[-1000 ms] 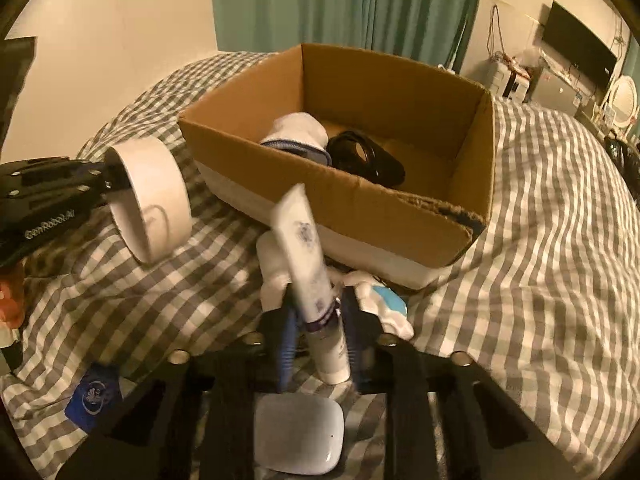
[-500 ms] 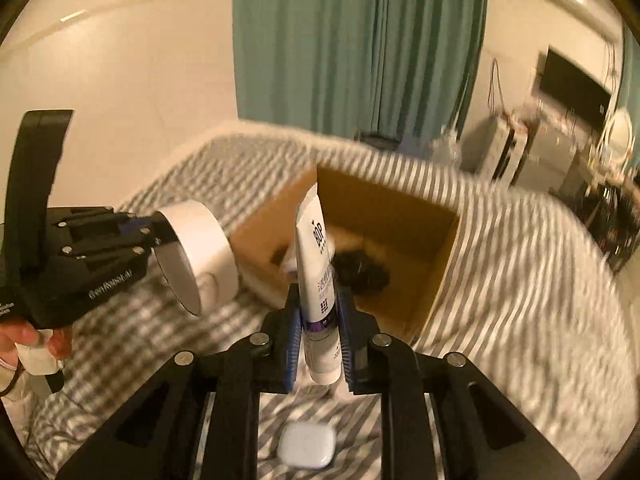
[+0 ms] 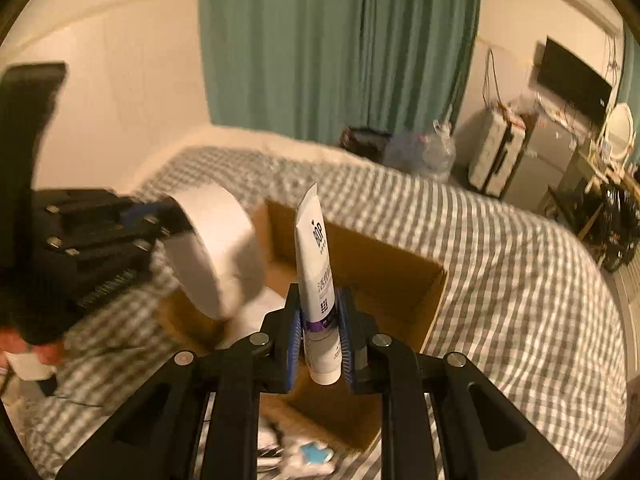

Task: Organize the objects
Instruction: 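Lower the tape roll into the box with the left gripper while the right gripper drops the tube in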

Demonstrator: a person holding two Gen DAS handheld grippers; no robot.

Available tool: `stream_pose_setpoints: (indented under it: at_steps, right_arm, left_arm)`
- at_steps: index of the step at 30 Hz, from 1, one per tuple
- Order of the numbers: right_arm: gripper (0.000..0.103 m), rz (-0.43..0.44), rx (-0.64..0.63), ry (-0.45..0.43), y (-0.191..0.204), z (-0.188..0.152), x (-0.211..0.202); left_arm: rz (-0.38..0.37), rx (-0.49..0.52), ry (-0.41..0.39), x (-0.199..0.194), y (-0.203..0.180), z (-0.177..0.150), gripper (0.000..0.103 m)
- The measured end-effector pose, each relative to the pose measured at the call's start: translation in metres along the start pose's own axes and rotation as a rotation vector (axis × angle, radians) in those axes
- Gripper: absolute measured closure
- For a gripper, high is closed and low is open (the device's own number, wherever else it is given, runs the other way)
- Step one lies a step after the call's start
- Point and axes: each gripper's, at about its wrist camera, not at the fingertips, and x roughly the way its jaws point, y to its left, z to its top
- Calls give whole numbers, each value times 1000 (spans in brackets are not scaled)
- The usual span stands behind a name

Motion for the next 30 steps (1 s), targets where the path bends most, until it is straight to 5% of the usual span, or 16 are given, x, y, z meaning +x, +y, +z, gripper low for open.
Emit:
stream_pose_setpoints:
  at_steps: [5,14,17,20,21,22,30]
  right_arm:
    - [87,0,21,79,-15,-11,50]
    - [87,-23,-23,80,-15,-25,69]
    - [86,-16,-12,84,-15,-25,66]
    - [76,-4,10,70,-15,-28,53]
    - [58,-3,23,55,-16,-28,42]
    - [42,-4,28,46,-17,-27,36]
    - [31,-70,-10,-70,-8,-18,-62]
  left_arm:
    - [9,34,62,47,-1,-7,97]
    - [-14,44,101,82,0,-12,95]
    - [-36,67,131,80,-10,-13,78]
    - [-33,86,125,66,-20,-18,38]
    - [-49,77,120,60,-22,-21,18]
    - [-40,64,113,52,-23,-24,12]
    - [-11,2,47,-26,-15,-40,9]
